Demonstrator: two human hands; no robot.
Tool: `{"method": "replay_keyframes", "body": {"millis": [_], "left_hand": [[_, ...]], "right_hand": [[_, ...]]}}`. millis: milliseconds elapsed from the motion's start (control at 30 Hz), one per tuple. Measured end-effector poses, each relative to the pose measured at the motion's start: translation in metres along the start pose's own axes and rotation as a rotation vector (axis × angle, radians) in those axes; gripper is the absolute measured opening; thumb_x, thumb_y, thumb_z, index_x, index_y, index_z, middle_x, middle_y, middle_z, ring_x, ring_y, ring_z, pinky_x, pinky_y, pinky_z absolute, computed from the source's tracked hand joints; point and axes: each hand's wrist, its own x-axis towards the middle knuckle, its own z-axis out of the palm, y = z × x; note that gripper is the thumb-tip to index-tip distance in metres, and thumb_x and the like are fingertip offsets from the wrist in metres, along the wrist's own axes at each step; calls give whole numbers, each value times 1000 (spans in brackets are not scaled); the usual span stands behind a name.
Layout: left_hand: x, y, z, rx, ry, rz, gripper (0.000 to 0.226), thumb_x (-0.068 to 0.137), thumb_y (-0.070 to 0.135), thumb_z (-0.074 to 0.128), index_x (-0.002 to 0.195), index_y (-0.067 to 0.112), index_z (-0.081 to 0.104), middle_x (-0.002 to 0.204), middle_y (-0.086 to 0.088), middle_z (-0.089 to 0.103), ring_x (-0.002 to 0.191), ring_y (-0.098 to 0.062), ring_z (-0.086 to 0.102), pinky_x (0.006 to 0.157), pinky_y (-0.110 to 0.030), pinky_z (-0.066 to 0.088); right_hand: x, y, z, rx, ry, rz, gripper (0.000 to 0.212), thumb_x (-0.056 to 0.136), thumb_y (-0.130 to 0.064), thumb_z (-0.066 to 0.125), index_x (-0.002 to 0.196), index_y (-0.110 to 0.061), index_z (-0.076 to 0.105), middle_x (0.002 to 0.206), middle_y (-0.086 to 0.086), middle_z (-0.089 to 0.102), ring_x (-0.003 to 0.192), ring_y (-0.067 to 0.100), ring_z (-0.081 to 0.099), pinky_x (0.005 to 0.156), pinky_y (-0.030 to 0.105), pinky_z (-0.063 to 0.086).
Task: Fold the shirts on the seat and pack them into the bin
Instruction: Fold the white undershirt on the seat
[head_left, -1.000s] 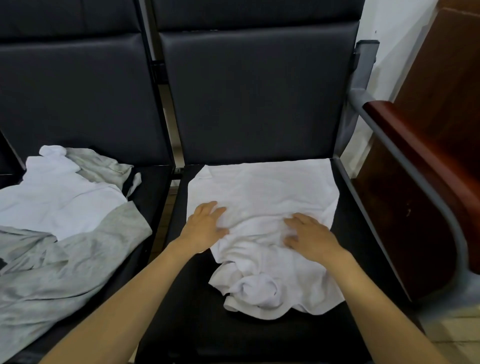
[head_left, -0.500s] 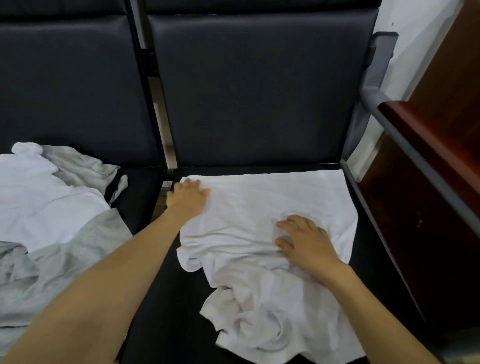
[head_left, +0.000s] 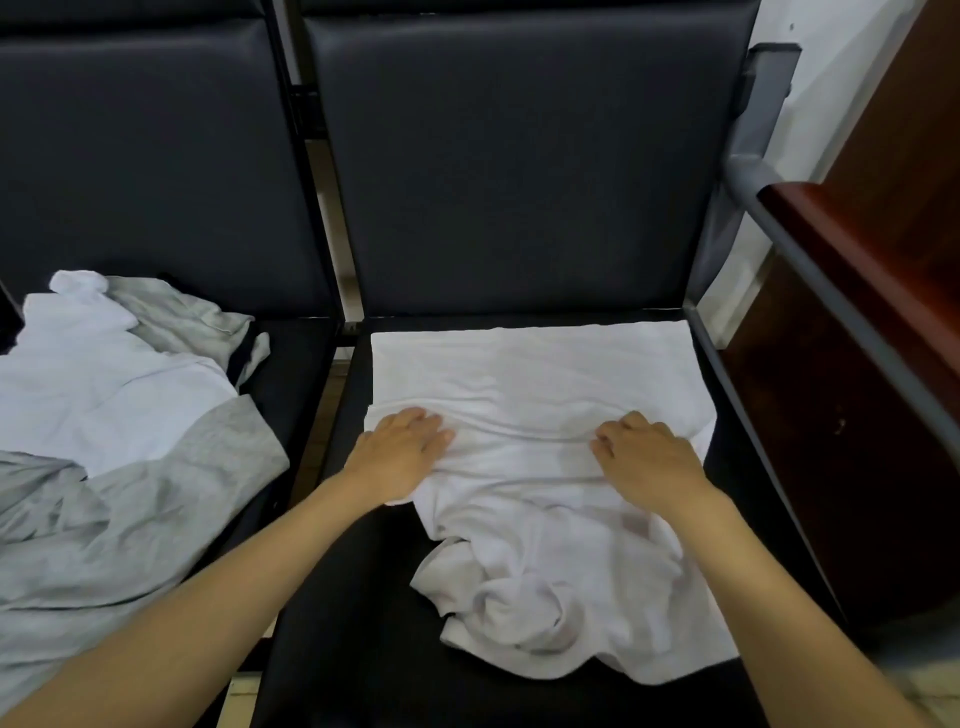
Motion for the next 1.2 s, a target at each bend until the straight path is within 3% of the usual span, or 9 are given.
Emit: {"method": "replay_keyframes", "body": {"millis": [100, 200, 333, 433, 700, 800, 933, 1033, 1200], "left_hand": [[37, -7, -11, -9, 23, -80, 54, 102, 45, 18, 152, 27, 8, 160, 4, 0, 147, -17, -1, 116, -53, 4], [49, -1, -18, -229, 268, -168, 57, 102, 40, 28, 152, 16, 13, 160, -5, 4, 147, -22, 1, 118, -49, 6], [7, 30, -8, -263, 370, -75, 57, 97, 31, 48, 146, 12, 26, 152, -10, 19, 138, -27, 18, 112, -37, 18], [-31, 40, 9, -331, 263, -234, 62, 93, 32, 54, 142, 9, 24, 142, -11, 22, 130, -28, 22, 107, -35, 22], [-97, 49, 35, -462, 40, -353, 51, 91, 54, 45, 128, 19, 47, 133, -6, 34, 127, -26, 28, 104, -33, 24], [-113, 48, 39, -476, -30, -277, 32, 87, 46, 53, 102, 18, 58, 121, -7, 42, 121, -28, 35, 97, -34, 34], [-140, 48, 41, -963, 72, -182, 32, 81, 34, 66, 80, 4, 54, 82, -5, 53, 76, -16, 51, 68, -29, 39], [-165, 52, 36, -1288, 154, -161, 24, 84, 25, 68, 88, 4, 57, 86, -5, 63, 79, -17, 62, 72, -28, 52], [-197, 33, 37, -1270, 442, -282, 25, 87, 32, 67, 87, 11, 52, 72, 0, 52, 66, -13, 50, 63, -23, 41]], "right_hand": [[19, 6, 10, 51, -1, 18, 51, 103, -35, 16, 153, -28, 6, 160, -5, -1, 147, 20, -1, 115, 57, -4], [22, 14, 19, 119, 130, 57, 55, 103, -43, 19, 152, -32, -3, 160, -8, -11, 146, 17, -18, 111, 56, -16], [17, 15, 11, 210, 339, -70, 52, 101, -41, 37, 147, -19, 31, 155, 4, 27, 145, 22, 15, 117, 43, 8], [1, 1, 16, 183, 346, -271, 35, 97, -31, 51, 123, -11, 62, 132, 7, 54, 128, 26, 42, 106, 35, 30], [-87, -42, 14, 324, 43, -432, 22, 92, -40, 55, 104, -23, 60, 105, -9, 53, 104, 8, 47, 86, 20, 39], [-118, -43, 29, 142, 79, -422, 35, 91, -36, 55, 123, -23, 50, 116, -5, 51, 109, 14, 45, 89, 26, 38], [-133, -34, 44, 165, 115, -377, 24, 98, -23, 46, 119, -16, 56, 112, 1, 55, 106, 19, 51, 87, 24, 39], [-143, -20, 41, 323, 273, -384, 14, 93, -12, 58, 106, -10, 64, 100, 3, 60, 97, 21, 57, 81, 22, 41], [-175, 4, 47, 405, 282, -262, 23, 87, 1, 55, 87, -20, 65, 97, -1, 63, 96, 18, 57, 79, 23, 43]]}}
